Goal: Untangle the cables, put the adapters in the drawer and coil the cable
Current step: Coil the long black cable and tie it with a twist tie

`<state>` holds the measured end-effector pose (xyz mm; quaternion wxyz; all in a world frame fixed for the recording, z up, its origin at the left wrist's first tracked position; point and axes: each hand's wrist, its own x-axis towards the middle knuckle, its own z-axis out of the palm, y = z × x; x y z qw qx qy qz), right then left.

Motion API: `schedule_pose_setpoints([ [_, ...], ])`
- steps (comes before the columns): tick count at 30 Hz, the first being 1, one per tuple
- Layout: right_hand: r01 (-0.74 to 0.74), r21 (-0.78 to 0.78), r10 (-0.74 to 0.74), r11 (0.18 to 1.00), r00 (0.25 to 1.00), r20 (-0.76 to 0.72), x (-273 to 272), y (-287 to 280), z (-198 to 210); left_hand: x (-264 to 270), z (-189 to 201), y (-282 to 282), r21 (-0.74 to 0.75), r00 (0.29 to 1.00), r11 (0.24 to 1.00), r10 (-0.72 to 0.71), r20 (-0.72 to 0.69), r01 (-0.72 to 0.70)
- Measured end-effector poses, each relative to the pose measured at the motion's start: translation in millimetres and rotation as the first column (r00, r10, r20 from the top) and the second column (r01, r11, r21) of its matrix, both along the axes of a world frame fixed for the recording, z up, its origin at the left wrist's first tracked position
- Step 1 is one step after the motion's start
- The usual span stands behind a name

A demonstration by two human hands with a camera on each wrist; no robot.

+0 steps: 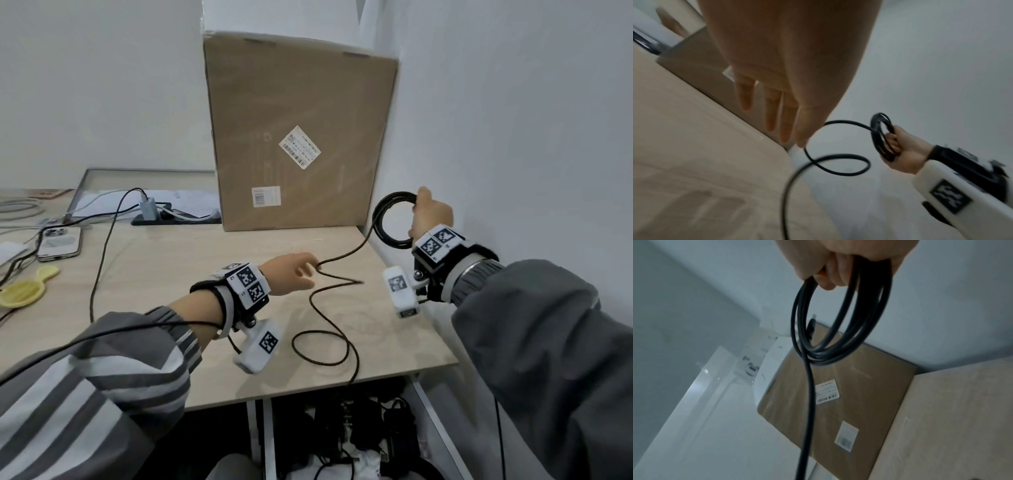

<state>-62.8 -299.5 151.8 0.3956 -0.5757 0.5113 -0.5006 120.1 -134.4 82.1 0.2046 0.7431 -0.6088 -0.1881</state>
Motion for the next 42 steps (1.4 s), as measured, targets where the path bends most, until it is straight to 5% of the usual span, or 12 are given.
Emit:
schedule_pose_setpoints([
  [2,0.018,0.054,-0.022,0.998,0.996,0.086,-10,-2,2,10,-2,1,0.118,0.987,0.991,0.042,0.155,-0.061],
  [4,0.031,0.06,-0.037,0.998,0.994,0.104,-14,-3,0,12,0,-2,0.063,0.97,0.986,0.138,0.2,-0.153],
  [6,0.038,0.005,-0.038,0.999,0.998,0.046,-10,1,-3,-1,13,-4,-0.165,0.967,0.954,0.255,0.006,-0.251],
  [9,0.0,-0.065,-0.002,0.998,1.0,-0.02,-4,12,-9,-39,42,-8,-0.432,0.932,0.839,0.217,-0.291,-0.331],
  [13,-0.014,-0.068,0.015,0.998,1.0,0.007,-3,24,-9,-82,53,-12,-0.239,0.989,0.966,0.062,-0.135,-0.094],
  [16,-0.012,-0.002,0.012,1.0,0.992,0.126,-5,32,-3,-93,37,-16,-0.068,0.994,0.995,0.073,-0.082,-0.078],
  [20,-0.019,0.046,0.008,0.999,0.976,0.216,-15,41,1,-100,29,-20,-0.154,0.935,0.983,0.044,-0.351,-0.104],
  [23,-0.056,0.097,0.022,0.994,0.945,0.326,-21,42,-7,-103,31,-21,-0.215,0.791,0.93,0.116,-0.601,-0.3],
  [29,-0.085,0.162,-0.003,0.983,0.877,0.48,-25,51,-12,-124,37,-19,-0.224,0.602,0.918,0.02,-0.798,-0.328],
  [34,-0.094,0.171,-0.002,0.981,0.873,0.488,-29,60,-9,-134,31,-19,-0.334,0.708,0.902,-0.046,-0.705,-0.274],
  [42,-0.227,0.188,0.063,0.956,0.782,0.62,-34,72,-12,-134,37,-19,-0.415,0.658,0.865,-0.142,-0.74,-0.28],
])
